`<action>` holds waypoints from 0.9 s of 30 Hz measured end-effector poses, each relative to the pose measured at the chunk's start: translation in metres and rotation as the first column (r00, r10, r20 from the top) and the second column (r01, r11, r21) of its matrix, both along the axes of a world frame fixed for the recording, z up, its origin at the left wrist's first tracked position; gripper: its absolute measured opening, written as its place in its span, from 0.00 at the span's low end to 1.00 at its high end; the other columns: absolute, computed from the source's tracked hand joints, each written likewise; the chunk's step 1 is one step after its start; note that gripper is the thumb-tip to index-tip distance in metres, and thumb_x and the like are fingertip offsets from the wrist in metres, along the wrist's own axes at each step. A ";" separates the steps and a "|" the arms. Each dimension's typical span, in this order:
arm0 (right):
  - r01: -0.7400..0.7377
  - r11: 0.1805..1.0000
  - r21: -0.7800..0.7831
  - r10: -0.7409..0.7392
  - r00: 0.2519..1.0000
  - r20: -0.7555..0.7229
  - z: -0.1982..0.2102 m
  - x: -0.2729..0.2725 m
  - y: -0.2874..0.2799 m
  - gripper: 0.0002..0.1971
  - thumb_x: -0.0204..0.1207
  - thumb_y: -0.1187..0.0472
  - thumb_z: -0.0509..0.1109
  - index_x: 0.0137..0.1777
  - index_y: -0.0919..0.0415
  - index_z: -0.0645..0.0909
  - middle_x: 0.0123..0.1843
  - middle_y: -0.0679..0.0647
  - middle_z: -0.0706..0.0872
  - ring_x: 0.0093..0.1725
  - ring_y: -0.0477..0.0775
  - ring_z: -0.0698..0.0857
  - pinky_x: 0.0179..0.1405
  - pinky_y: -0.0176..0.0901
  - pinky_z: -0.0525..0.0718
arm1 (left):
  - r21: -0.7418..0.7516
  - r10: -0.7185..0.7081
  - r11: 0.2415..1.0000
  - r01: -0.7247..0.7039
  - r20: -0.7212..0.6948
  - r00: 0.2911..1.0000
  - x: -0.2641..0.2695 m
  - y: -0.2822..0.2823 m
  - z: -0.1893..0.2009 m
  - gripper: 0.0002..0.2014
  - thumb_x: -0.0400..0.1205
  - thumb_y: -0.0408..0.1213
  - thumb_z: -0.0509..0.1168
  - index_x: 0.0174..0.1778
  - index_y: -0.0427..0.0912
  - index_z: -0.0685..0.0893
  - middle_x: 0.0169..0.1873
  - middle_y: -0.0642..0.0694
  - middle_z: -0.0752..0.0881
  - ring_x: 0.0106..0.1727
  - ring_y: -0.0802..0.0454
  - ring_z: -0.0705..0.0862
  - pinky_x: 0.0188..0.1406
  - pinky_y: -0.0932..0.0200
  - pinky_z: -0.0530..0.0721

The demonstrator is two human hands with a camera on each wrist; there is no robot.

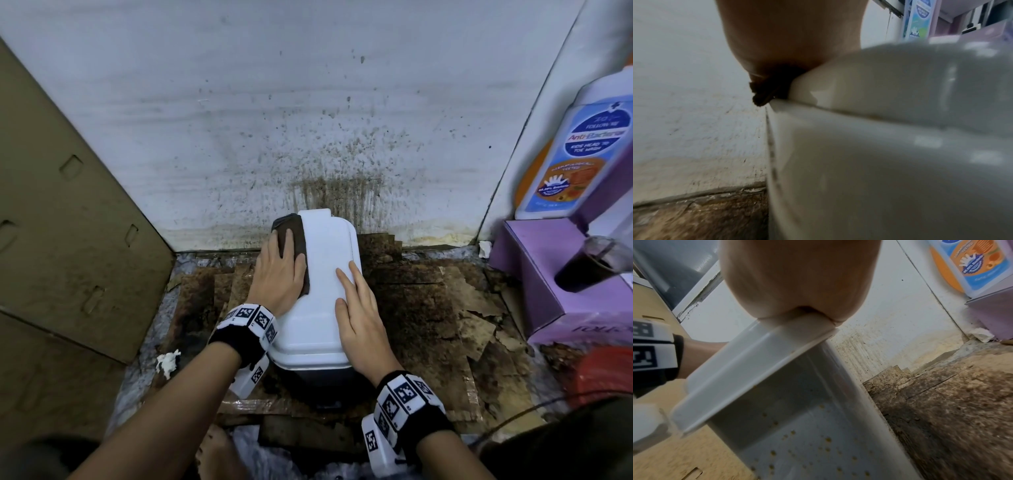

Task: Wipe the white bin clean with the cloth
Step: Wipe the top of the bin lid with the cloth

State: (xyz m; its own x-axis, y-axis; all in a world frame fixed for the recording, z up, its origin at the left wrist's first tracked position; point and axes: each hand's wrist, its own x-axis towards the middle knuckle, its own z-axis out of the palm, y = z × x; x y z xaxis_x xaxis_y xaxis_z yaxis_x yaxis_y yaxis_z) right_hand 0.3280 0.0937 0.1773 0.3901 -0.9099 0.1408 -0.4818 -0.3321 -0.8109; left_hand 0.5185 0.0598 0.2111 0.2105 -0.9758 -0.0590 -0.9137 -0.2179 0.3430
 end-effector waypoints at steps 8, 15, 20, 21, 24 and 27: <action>0.007 1.000 -0.009 -0.007 1.000 -0.021 -0.001 0.001 0.000 0.24 0.92 0.55 0.51 0.87 0.44 0.58 0.89 0.33 0.46 0.83 0.28 0.46 0.81 0.32 0.51 | 0.026 -0.052 0.998 0.063 -0.312 0.949 0.006 0.019 -0.004 0.34 0.94 0.49 0.47 0.91 0.48 0.35 0.89 0.45 0.31 0.91 0.46 0.35 0.89 0.46 0.45; 0.014 1.000 -0.014 -0.015 0.999 -0.039 0.000 0.000 0.002 0.24 0.92 0.54 0.50 0.88 0.43 0.58 0.89 0.34 0.46 0.83 0.29 0.46 0.80 0.33 0.50 | -0.055 -0.127 0.992 0.116 -0.302 0.945 -0.007 0.087 -0.014 0.33 0.94 0.47 0.47 0.90 0.49 0.35 0.87 0.51 0.27 0.90 0.53 0.33 0.84 0.64 0.37; 0.015 1.000 -0.014 -0.015 0.999 -0.035 0.000 0.001 0.003 0.24 0.92 0.54 0.50 0.88 0.44 0.58 0.89 0.33 0.46 0.84 0.29 0.46 0.80 0.32 0.51 | -0.119 -0.163 0.984 0.133 -0.294 0.942 -0.013 0.118 -0.024 0.33 0.95 0.47 0.47 0.90 0.52 0.34 0.85 0.58 0.23 0.87 0.64 0.29 0.73 0.83 0.31; 0.016 1.000 -0.012 -0.016 0.999 -0.032 -0.001 0.001 0.003 0.24 0.92 0.54 0.50 0.88 0.44 0.58 0.89 0.33 0.46 0.84 0.30 0.46 0.80 0.33 0.51 | -0.123 -0.170 0.983 0.139 -0.290 0.942 -0.013 0.117 -0.024 0.32 0.95 0.47 0.47 0.89 0.52 0.34 0.85 0.58 0.23 0.87 0.64 0.28 0.74 0.82 0.31; 0.019 1.000 -0.006 -0.019 0.999 -0.030 -0.001 0.001 0.000 0.25 0.92 0.54 0.50 0.88 0.44 0.57 0.89 0.33 0.46 0.84 0.30 0.46 0.81 0.33 0.51 | -0.099 -0.177 0.983 0.156 -0.255 0.951 -0.013 0.110 -0.022 0.32 0.95 0.48 0.45 0.90 0.50 0.33 0.85 0.56 0.22 0.87 0.62 0.27 0.82 0.71 0.33; 0.024 1.000 0.001 -0.024 1.000 0.000 -0.003 0.001 -0.001 0.26 0.92 0.55 0.51 0.89 0.46 0.54 0.90 0.35 0.47 0.85 0.30 0.46 0.84 0.33 0.49 | -0.049 -0.186 0.982 0.182 -0.103 0.977 -0.015 0.103 -0.019 0.33 0.92 0.55 0.37 0.90 0.47 0.33 0.87 0.49 0.24 0.87 0.57 0.24 0.87 0.58 0.34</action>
State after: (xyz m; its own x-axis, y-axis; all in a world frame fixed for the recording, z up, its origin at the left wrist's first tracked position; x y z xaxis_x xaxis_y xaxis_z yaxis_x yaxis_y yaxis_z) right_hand 0.3292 0.0929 0.1742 0.3682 -0.9191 0.1400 -0.4897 -0.3197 -0.8111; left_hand 0.5036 0.1630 0.1926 0.0213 -0.9992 -0.0329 -0.8947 -0.0338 0.4453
